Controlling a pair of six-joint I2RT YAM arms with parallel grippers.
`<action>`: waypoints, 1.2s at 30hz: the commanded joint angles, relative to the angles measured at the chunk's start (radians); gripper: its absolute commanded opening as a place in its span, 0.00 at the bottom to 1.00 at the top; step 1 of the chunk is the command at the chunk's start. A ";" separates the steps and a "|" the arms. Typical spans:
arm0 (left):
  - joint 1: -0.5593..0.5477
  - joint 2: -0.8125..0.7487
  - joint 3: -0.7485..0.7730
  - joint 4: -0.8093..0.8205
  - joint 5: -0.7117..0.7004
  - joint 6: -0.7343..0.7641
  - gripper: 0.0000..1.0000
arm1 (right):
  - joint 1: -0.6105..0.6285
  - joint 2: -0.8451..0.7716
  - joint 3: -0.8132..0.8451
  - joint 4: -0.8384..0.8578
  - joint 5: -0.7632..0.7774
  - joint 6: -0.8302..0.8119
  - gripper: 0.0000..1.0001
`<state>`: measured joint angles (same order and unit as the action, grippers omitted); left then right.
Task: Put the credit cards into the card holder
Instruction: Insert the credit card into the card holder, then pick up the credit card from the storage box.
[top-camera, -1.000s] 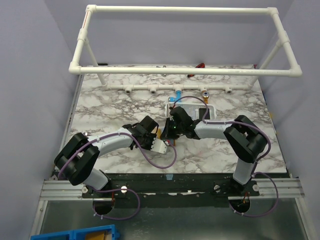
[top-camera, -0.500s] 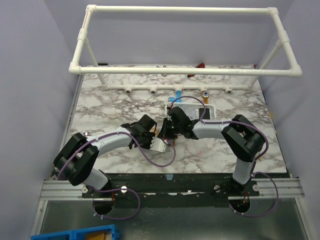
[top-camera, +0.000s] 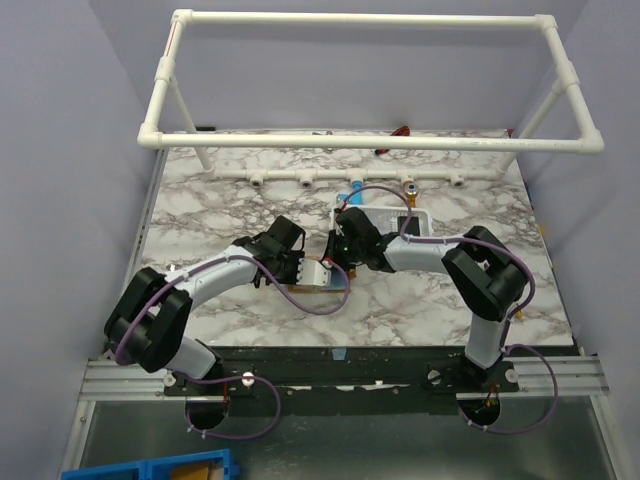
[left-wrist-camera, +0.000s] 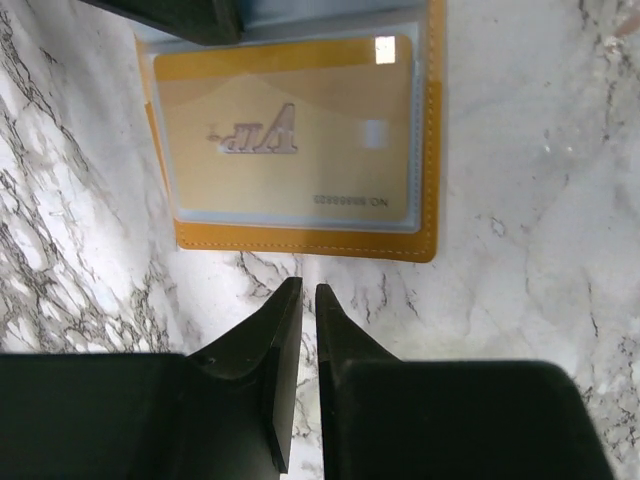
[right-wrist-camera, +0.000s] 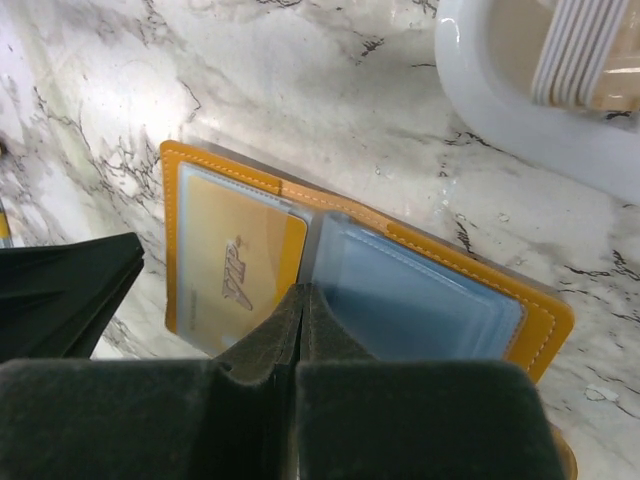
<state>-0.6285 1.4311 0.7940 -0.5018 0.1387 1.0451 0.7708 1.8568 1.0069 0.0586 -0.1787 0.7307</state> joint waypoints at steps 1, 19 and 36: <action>0.005 0.076 0.048 0.056 -0.022 -0.037 0.12 | 0.004 0.034 0.022 -0.016 -0.002 -0.013 0.01; 0.004 0.190 0.083 0.089 -0.053 -0.032 0.12 | 0.047 0.081 0.056 0.050 -0.086 0.045 0.01; -0.052 0.182 0.125 0.035 0.008 -0.052 0.13 | 0.019 -0.244 -0.213 -0.043 0.049 0.029 0.08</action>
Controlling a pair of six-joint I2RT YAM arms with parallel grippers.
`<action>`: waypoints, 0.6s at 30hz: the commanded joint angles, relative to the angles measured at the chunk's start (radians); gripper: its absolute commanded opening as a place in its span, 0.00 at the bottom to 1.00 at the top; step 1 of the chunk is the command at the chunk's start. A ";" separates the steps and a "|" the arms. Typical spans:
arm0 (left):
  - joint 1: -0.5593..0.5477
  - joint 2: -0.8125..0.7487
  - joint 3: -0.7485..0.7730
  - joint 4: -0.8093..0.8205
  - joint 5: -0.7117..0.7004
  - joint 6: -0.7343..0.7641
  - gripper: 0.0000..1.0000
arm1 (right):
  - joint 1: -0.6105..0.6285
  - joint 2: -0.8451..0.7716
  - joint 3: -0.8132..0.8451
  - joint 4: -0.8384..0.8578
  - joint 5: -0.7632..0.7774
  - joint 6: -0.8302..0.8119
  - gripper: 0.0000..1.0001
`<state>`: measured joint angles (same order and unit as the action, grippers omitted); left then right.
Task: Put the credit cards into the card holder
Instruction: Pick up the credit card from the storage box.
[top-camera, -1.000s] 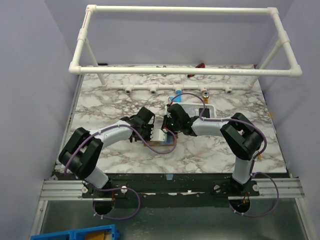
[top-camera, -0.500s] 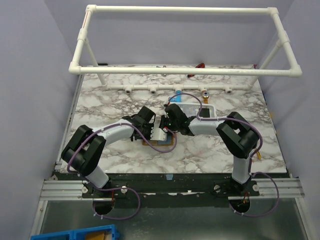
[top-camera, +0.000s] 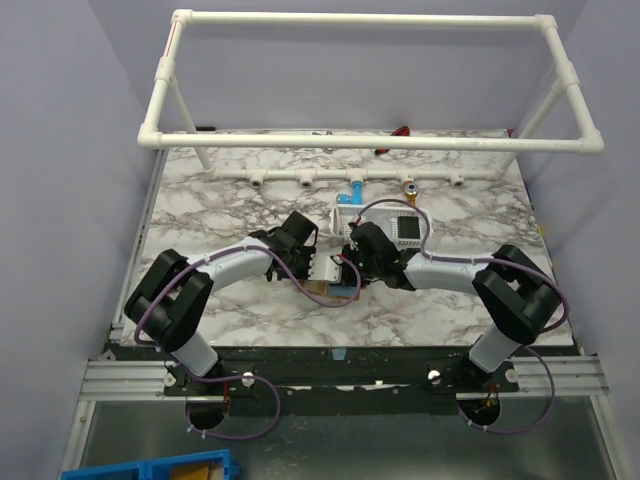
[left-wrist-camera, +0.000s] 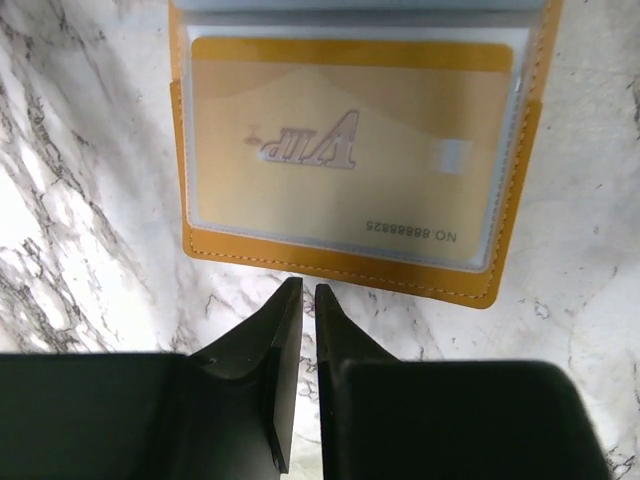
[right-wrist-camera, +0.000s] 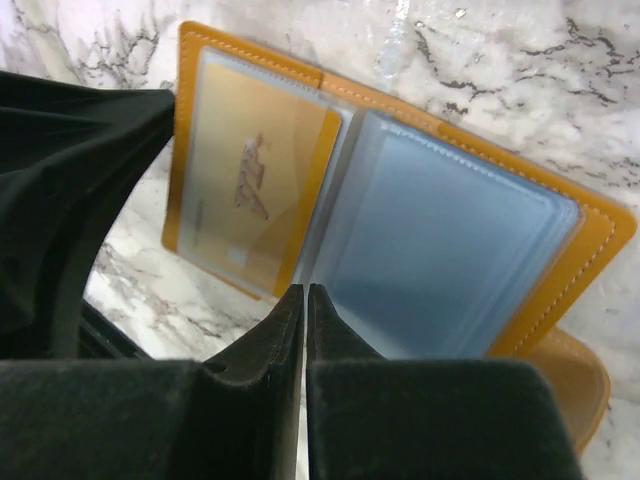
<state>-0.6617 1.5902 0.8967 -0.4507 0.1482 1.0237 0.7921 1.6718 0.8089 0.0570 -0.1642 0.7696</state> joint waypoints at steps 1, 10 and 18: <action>-0.023 0.024 0.029 -0.022 0.001 -0.034 0.13 | -0.009 -0.071 -0.005 -0.053 0.038 -0.018 0.09; 0.038 -0.109 0.156 -0.239 0.065 -0.113 0.12 | -0.223 -0.193 0.220 -0.260 0.096 -0.179 0.38; 0.095 -0.221 0.238 -0.231 -0.064 -0.208 0.98 | -0.361 -0.036 0.379 -0.349 0.209 -0.270 0.62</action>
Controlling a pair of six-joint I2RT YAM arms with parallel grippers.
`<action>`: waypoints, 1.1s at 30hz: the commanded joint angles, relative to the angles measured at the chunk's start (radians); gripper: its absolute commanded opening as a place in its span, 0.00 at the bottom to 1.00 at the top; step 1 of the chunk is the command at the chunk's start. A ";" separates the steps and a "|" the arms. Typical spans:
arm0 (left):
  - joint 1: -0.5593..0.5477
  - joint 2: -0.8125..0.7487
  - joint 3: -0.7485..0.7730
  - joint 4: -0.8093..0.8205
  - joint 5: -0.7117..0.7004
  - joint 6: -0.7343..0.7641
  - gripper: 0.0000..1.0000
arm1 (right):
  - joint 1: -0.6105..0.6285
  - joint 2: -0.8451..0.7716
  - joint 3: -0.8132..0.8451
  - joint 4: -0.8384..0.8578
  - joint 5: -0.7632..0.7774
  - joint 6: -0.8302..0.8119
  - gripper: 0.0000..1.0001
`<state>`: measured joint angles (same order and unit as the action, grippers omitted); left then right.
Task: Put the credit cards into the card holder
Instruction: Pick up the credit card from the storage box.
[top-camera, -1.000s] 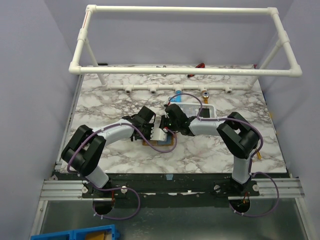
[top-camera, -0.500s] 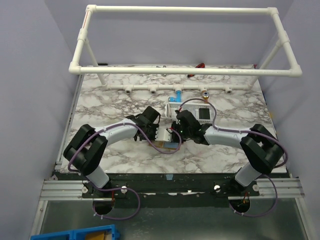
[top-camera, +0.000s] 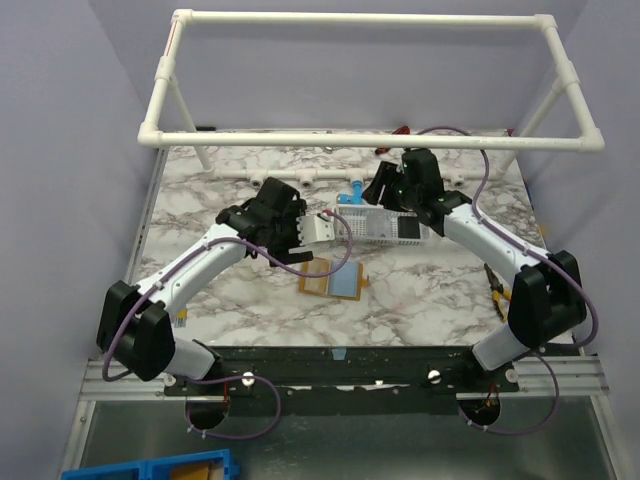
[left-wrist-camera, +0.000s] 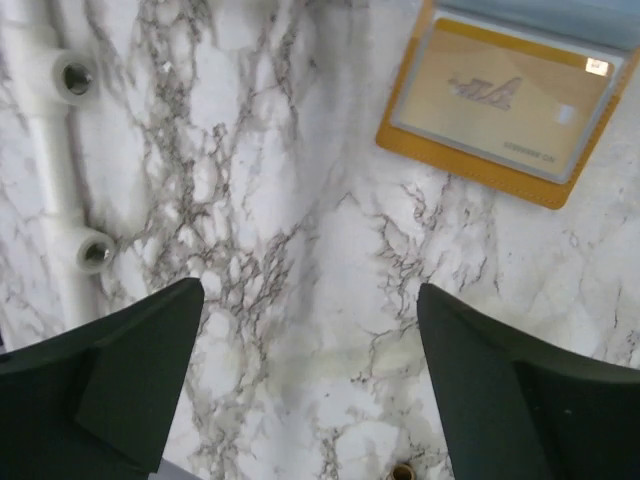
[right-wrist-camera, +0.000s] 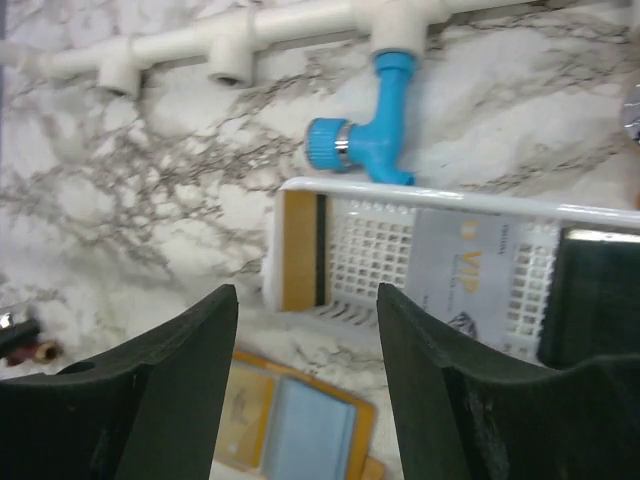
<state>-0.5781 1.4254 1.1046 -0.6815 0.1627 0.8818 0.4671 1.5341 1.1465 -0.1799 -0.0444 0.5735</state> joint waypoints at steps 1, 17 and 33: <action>0.023 -0.060 0.037 0.010 -0.083 -0.083 0.98 | -0.040 0.122 0.054 -0.113 0.109 -0.085 0.64; 0.005 -0.030 0.128 0.054 -0.030 -0.329 0.99 | -0.051 0.279 0.067 -0.068 0.185 -0.106 0.68; -0.220 0.152 0.235 0.221 -0.049 -0.259 0.99 | -0.073 0.241 -0.025 -0.017 0.189 -0.076 0.66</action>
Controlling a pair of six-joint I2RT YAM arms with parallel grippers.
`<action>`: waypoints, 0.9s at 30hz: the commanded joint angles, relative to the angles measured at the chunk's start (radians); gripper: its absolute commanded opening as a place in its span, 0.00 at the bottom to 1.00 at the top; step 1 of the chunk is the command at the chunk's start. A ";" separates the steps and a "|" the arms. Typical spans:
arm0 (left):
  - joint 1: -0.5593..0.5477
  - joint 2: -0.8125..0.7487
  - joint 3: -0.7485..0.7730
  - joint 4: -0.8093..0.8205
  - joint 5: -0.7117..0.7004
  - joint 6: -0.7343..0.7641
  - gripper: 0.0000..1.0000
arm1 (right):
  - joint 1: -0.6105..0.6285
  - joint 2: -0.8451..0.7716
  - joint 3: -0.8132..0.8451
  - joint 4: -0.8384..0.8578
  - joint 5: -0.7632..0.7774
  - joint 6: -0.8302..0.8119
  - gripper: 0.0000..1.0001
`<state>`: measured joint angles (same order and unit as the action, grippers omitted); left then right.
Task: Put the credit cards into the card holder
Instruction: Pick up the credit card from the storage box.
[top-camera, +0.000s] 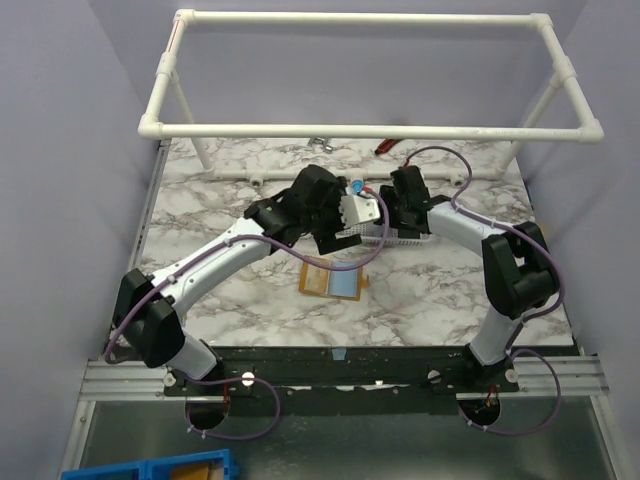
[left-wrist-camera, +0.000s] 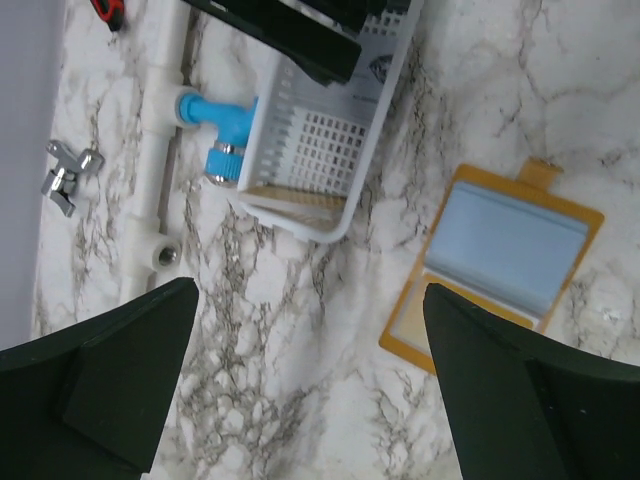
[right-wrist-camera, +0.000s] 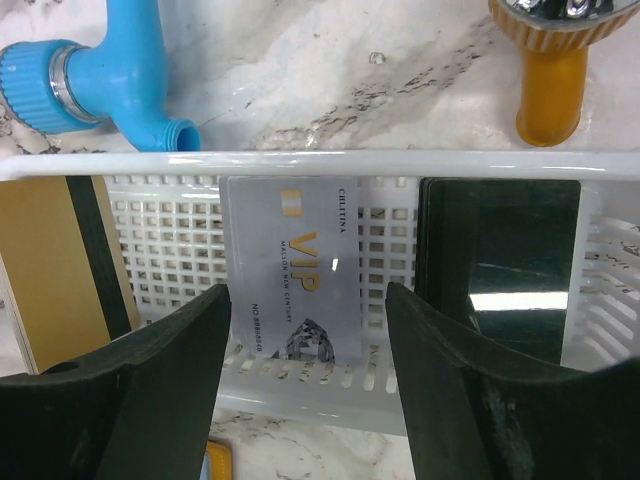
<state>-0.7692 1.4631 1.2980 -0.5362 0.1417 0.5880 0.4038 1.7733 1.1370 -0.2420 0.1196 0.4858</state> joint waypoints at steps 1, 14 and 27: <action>-0.031 0.144 0.049 0.096 -0.051 0.045 0.98 | -0.010 0.008 -0.015 0.055 0.022 0.012 0.66; -0.007 0.360 0.143 0.191 -0.004 0.041 0.90 | -0.011 -0.065 -0.157 0.093 -0.031 0.085 0.60; -0.002 0.462 0.284 0.119 0.028 0.050 0.85 | -0.010 -0.192 -0.266 0.093 -0.069 0.130 0.58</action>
<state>-0.7734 1.8931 1.5352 -0.3977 0.1249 0.6247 0.3988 1.6138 0.8745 -0.1478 0.0650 0.5987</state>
